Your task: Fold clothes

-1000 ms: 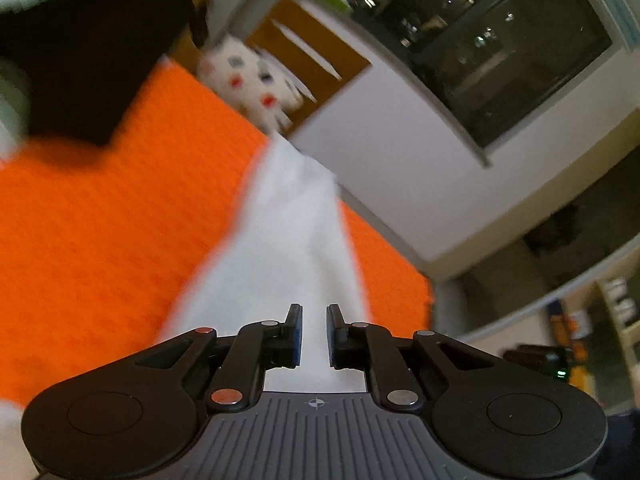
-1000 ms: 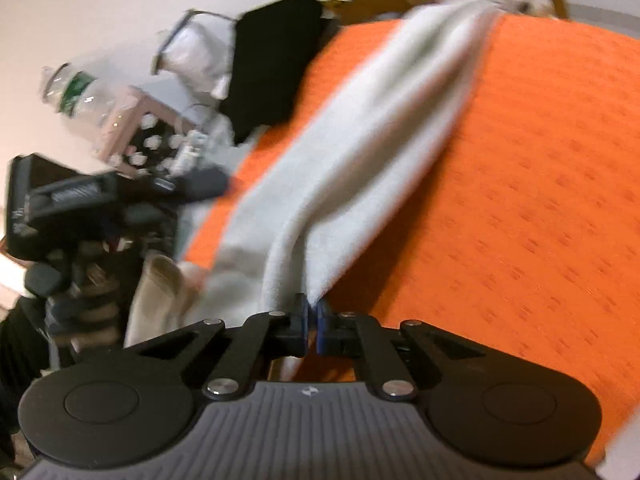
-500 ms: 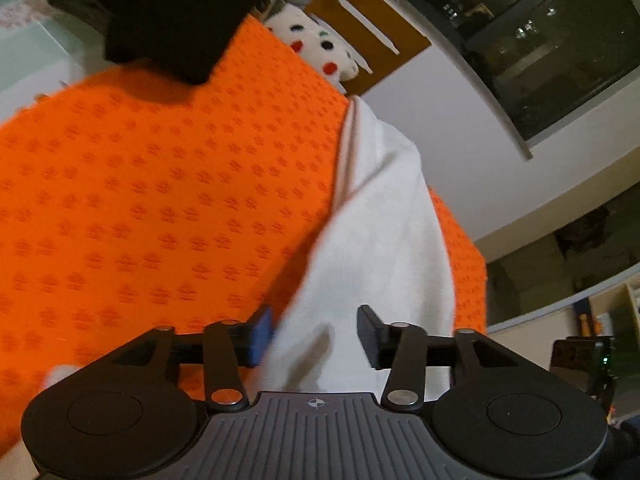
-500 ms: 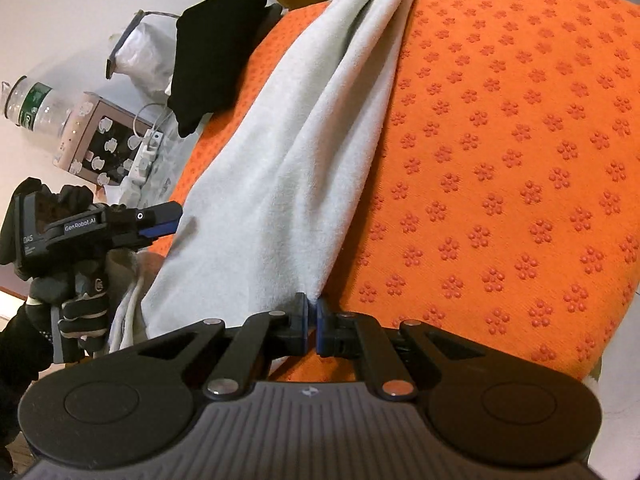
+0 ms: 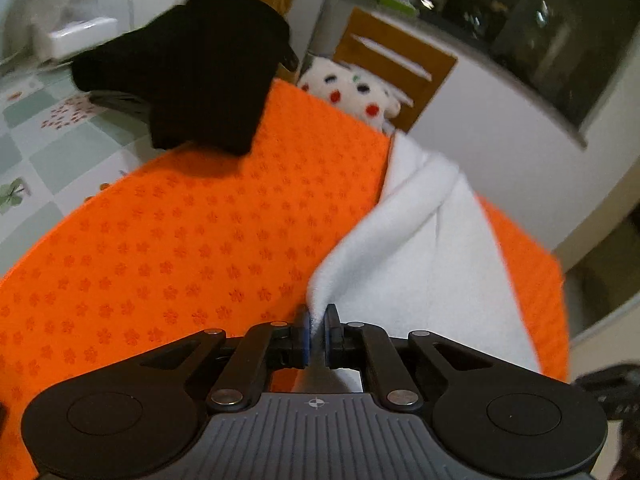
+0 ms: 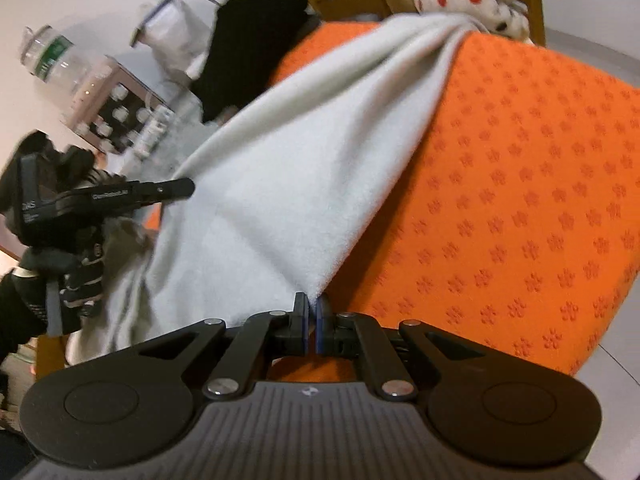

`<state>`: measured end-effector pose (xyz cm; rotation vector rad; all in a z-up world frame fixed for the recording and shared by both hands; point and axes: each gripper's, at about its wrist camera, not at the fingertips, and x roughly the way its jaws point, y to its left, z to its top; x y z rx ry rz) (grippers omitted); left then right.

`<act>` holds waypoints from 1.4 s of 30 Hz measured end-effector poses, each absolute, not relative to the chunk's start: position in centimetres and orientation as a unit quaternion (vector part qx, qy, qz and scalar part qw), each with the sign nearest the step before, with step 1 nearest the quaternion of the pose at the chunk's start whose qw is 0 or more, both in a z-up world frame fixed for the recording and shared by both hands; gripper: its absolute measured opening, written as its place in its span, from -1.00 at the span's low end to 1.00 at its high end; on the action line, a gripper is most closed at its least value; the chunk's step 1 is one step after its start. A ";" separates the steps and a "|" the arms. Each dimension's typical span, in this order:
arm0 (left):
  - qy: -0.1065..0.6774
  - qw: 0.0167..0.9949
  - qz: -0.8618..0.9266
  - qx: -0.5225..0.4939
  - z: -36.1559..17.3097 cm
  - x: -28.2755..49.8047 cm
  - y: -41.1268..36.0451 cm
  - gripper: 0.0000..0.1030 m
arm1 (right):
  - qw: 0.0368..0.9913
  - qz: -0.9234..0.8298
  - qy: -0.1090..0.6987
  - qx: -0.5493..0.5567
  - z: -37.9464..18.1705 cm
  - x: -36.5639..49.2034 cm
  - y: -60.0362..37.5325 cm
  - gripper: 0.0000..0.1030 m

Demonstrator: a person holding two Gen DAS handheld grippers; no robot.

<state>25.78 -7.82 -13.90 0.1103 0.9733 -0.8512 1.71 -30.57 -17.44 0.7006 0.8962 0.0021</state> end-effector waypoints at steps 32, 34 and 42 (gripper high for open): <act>0.223 0.943 -0.246 -0.020 -3.8 10.8 -19.6 0.99 | 0.925 0.162 0.323 0.120 -3.9 -1.4 -47.8 0.42; 0.206 0.957 -0.203 -0.024 -3.2 9.6 -22.1 1.00 | 0.926 0.192 0.310 0.095 -2.9 -0.9 -50.1 0.65; 0.184 0.978 -0.085 -0.052 -1.6 5.3 -31.1 1.00 | 0.920 0.302 0.251 0.014 2.3 1.6 -59.9 0.99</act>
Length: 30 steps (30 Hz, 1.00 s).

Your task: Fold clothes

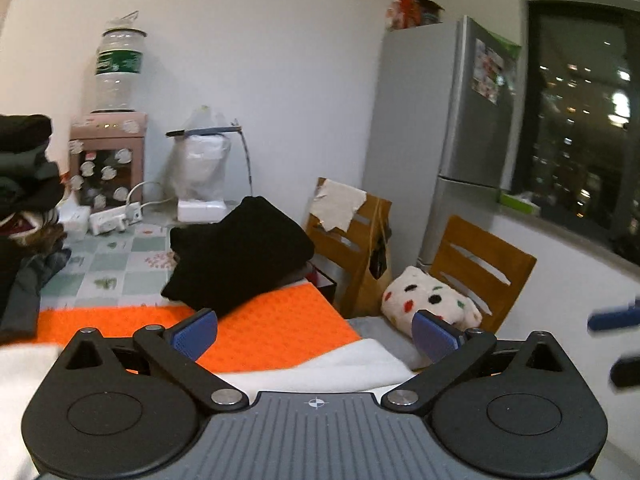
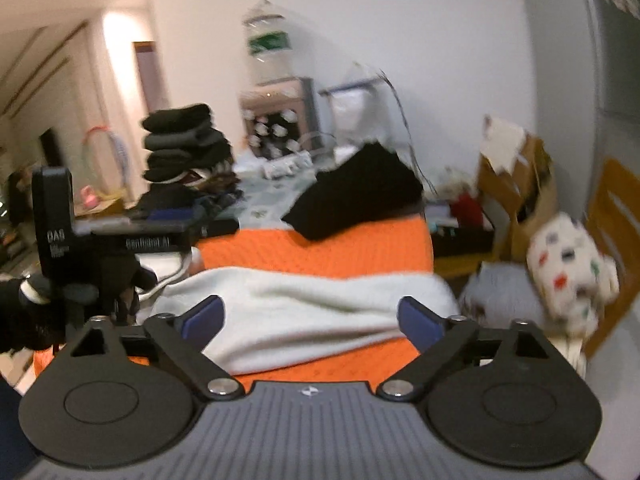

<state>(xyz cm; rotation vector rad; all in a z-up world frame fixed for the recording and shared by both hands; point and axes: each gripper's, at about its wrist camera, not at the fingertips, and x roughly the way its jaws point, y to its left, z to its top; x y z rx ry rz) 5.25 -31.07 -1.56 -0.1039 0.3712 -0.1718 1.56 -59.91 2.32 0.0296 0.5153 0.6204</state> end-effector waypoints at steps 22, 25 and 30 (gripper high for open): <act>0.215 0.951 0.180 -0.133 -3.9 10.5 -46.4 1.00 | 0.851 0.488 0.177 -0.076 6.8 20.0 -72.3 0.99; 0.226 0.944 0.203 -0.131 -4.4 11.7 -47.7 1.00 | 0.828 0.522 0.187 -0.091 6.2 23.2 -71.9 0.99; 0.241 0.933 0.236 -0.126 -4.9 11.8 -49.6 1.00 | 0.785 0.574 0.200 -0.116 5.0 28.7 -71.0 0.68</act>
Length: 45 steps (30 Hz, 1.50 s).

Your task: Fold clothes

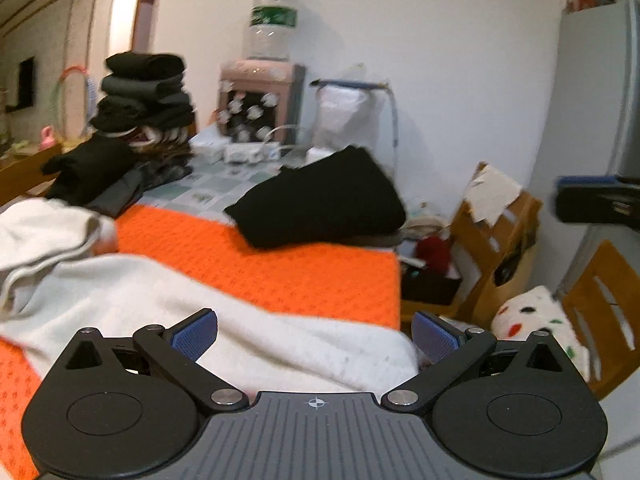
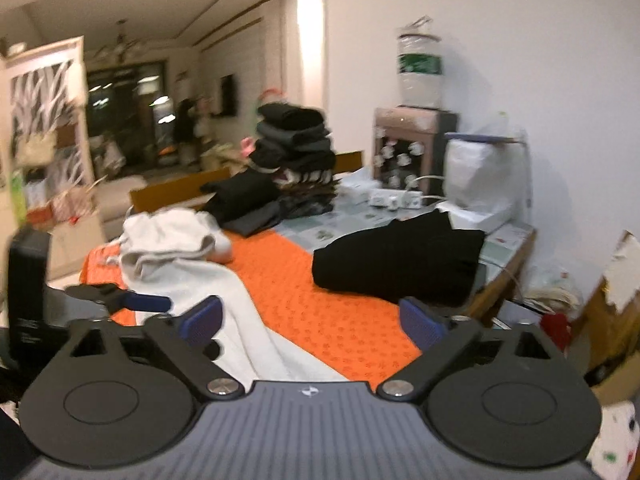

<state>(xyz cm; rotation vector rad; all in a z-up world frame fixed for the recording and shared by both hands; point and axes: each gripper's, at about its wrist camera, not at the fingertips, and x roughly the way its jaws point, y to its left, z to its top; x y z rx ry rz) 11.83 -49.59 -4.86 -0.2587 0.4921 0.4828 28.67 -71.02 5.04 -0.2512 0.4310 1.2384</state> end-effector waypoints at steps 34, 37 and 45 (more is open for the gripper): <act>0.274 0.716 0.589 -0.253 -11.2 21.6 -59.9 -0.32 | 0.328 0.832 0.325 -0.307 -12.9 41.5 -52.9 -0.01; 0.266 0.707 0.601 -0.262 -11.4 22.3 -60.8 -0.36 | 0.310 0.834 0.329 -0.316 -14.0 40.7 -52.8 -0.31; 0.259 0.704 0.604 -0.269 -12.0 23.3 -60.9 -0.51 | 0.312 0.834 0.361 -0.278 -12.4 44.1 -53.0 -0.77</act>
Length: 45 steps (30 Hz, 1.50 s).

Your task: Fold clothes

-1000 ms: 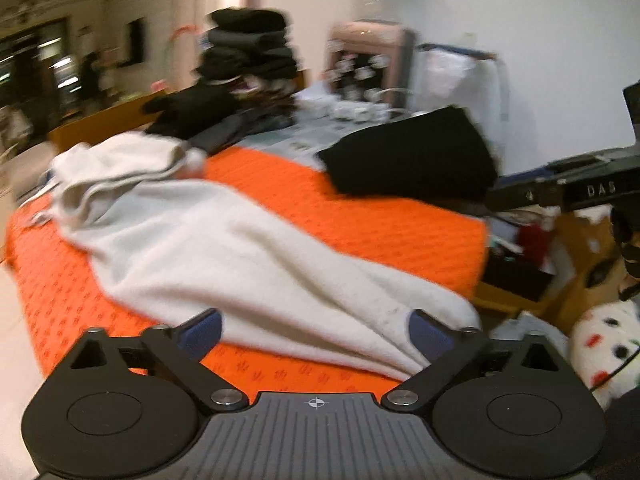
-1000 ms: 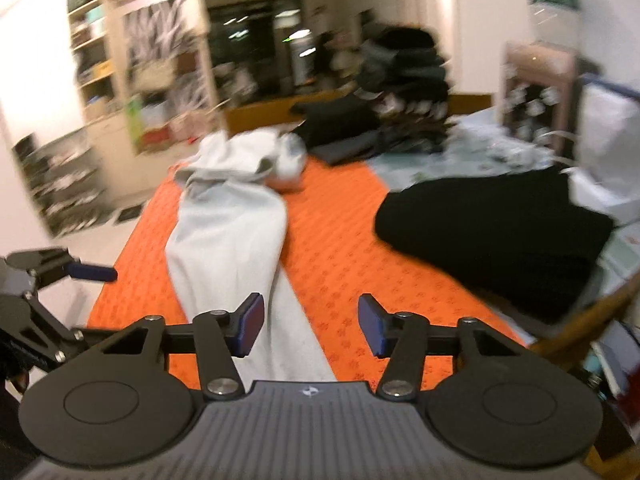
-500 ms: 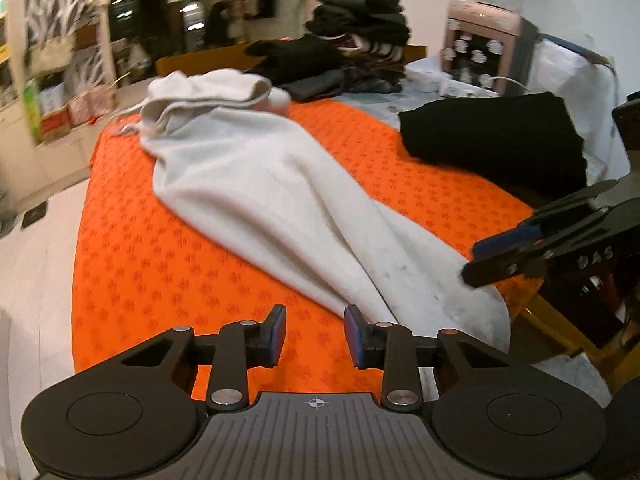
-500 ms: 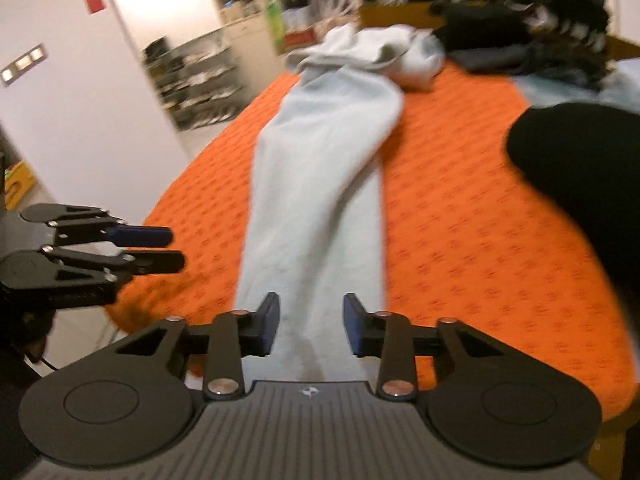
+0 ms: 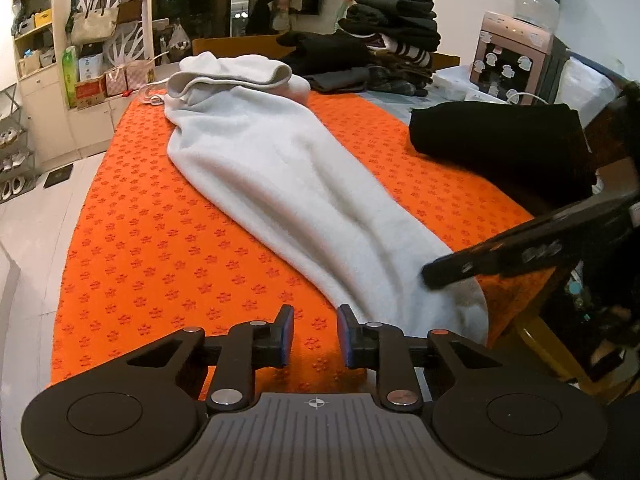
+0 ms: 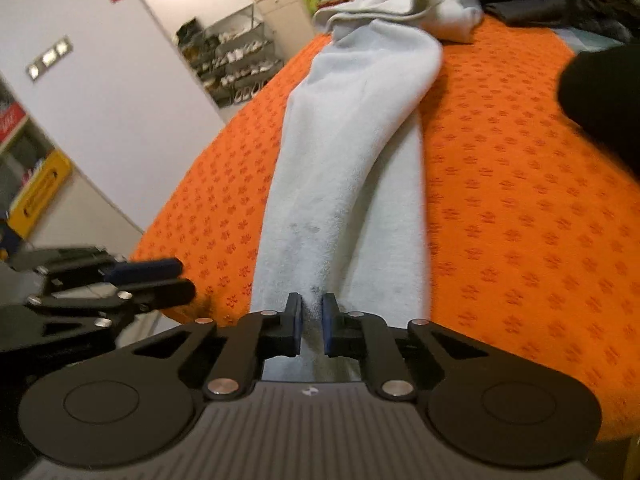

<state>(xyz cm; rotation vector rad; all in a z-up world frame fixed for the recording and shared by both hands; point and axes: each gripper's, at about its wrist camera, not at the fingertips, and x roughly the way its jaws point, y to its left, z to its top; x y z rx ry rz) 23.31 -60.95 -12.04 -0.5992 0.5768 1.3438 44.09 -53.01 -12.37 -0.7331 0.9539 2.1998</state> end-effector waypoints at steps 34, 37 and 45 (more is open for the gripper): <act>0.286 0.721 0.590 -0.224 -15.0 26.9 -56.7 -0.46 | 0.360 0.806 0.387 -0.267 -12.7 48.8 -51.3 -0.89; 0.289 0.717 0.588 -0.238 -15.4 27.5 -55.8 -0.41 | 0.358 0.806 0.387 -0.269 -12.7 48.8 -51.2 -0.88; 0.296 0.699 0.601 -0.250 -15.8 28.0 -54.9 -0.11 | 0.359 0.805 0.385 -0.275 -12.8 48.7 -51.3 -0.83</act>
